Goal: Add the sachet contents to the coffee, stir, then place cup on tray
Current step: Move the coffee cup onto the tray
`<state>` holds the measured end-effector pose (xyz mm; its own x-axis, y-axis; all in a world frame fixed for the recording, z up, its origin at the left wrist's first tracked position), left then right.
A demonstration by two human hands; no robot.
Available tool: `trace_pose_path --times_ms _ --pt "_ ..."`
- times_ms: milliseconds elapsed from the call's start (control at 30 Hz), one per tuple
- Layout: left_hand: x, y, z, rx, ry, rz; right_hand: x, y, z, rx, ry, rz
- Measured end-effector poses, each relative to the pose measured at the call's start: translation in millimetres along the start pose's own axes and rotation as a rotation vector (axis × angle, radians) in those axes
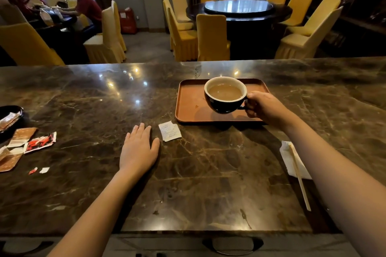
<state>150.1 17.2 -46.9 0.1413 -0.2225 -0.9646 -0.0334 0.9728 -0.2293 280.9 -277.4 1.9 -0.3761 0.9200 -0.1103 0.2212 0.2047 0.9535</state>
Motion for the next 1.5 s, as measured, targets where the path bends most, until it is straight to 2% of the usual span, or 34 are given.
trace_pose_path --times_ms 200,467,933,1333,1500 --pt "1.3 1.9 -1.0 -0.002 -0.034 0.020 -8.6 1.6 30.3 0.011 0.008 0.002" --pt "7.5 2.7 -1.1 -0.014 0.027 0.066 -7.4 -11.2 54.2 0.092 0.027 -0.008" --pt "8.5 3.2 -1.6 -0.025 0.021 0.053 -11.3 -11.5 68.5 0.094 0.021 -0.028" --pt "6.5 2.5 -1.5 -0.028 0.011 0.046 -17.0 0.0 66.3 0.101 -0.064 -0.258" --pt "7.1 2.3 -1.9 -0.030 0.009 0.046 -16.9 3.3 66.0 0.063 -0.072 -0.274"
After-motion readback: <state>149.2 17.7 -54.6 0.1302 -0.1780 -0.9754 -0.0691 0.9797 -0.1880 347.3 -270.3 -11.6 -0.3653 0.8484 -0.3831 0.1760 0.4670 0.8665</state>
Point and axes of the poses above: each hand's wrist, its own z-axis towards the middle knuckle, its own x-axis out of the palm, y = z × x, the point moved 7 cm from there along z, towards the middle knuckle, and after that the axes turned 14 degrees about x, right-handed, at the moved point
